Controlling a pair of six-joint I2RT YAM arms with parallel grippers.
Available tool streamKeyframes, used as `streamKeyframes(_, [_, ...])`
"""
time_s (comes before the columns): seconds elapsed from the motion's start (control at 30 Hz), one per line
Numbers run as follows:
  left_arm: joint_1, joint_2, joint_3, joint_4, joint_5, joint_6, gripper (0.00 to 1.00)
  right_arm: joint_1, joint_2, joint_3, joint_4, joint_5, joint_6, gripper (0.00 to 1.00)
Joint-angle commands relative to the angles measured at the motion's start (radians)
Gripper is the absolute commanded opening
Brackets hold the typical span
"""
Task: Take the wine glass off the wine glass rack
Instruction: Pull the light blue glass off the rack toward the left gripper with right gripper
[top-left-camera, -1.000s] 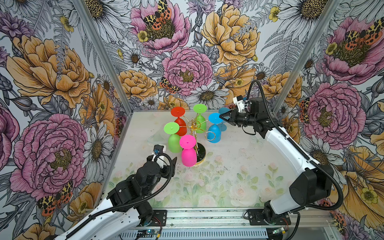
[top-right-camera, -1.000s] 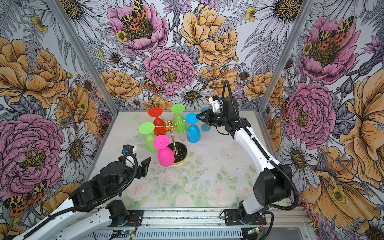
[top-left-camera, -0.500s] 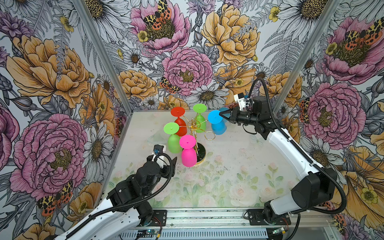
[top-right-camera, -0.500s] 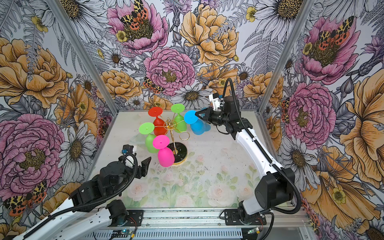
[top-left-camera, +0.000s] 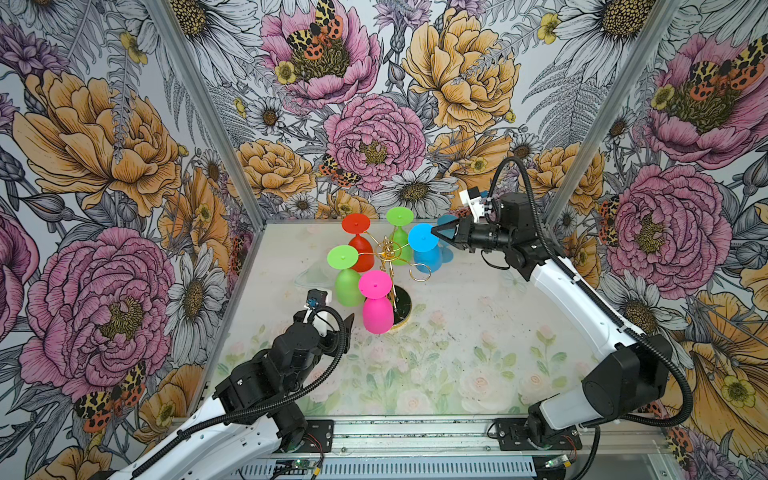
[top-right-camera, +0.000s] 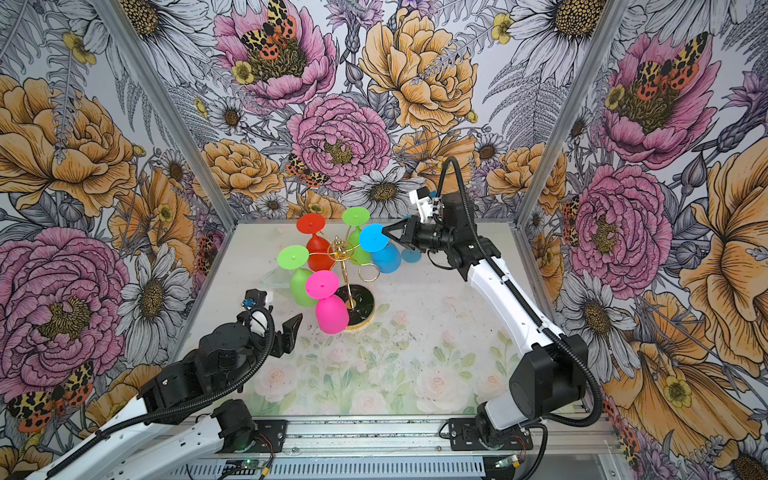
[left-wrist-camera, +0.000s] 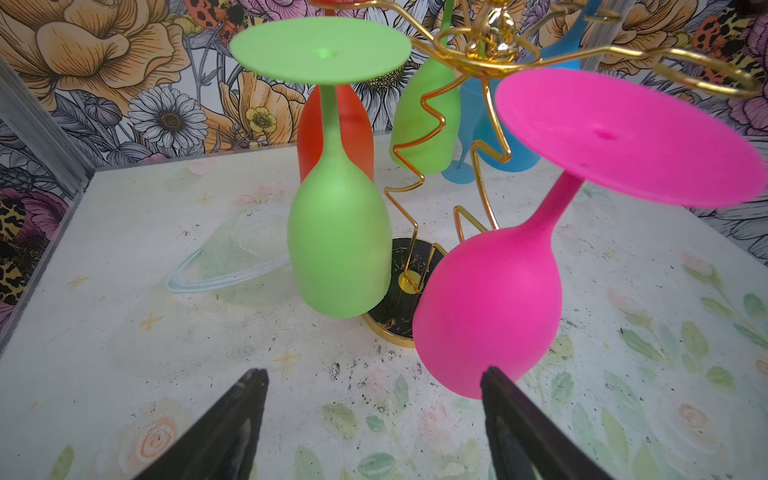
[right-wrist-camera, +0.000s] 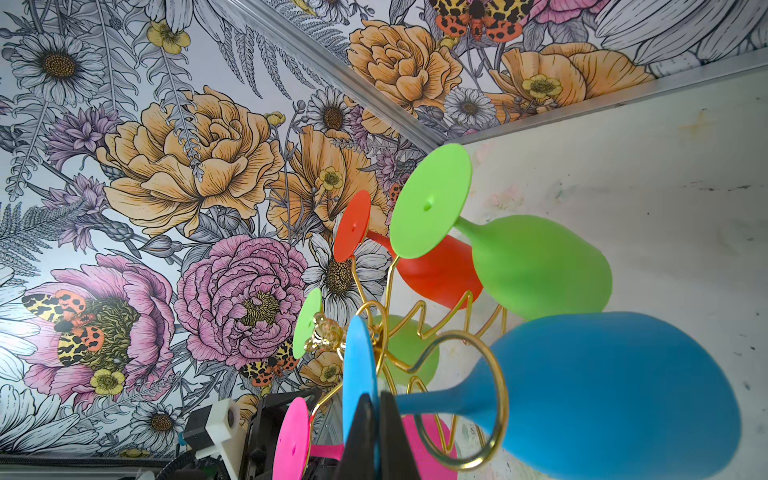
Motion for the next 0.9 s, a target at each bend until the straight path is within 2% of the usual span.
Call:
streamKeyframes(0.0, [0.009,-0.013,0.010,0.018,0.019,0.012,0.82,0.012,0.012,0.014,0.049,-0.032,-0.001,0.00])
streamKeyframes(0.6, [0.010,-0.016,0.009,0.017,0.032,0.008,0.83,0.033,0.010,-0.005,0.048,-0.051,-0.028,0.00])
streamKeyframes(0.87, [0.016,-0.010,0.045,0.015,0.206,0.024,0.83,0.031,-0.096,-0.106,0.045,-0.063,-0.061,0.00])
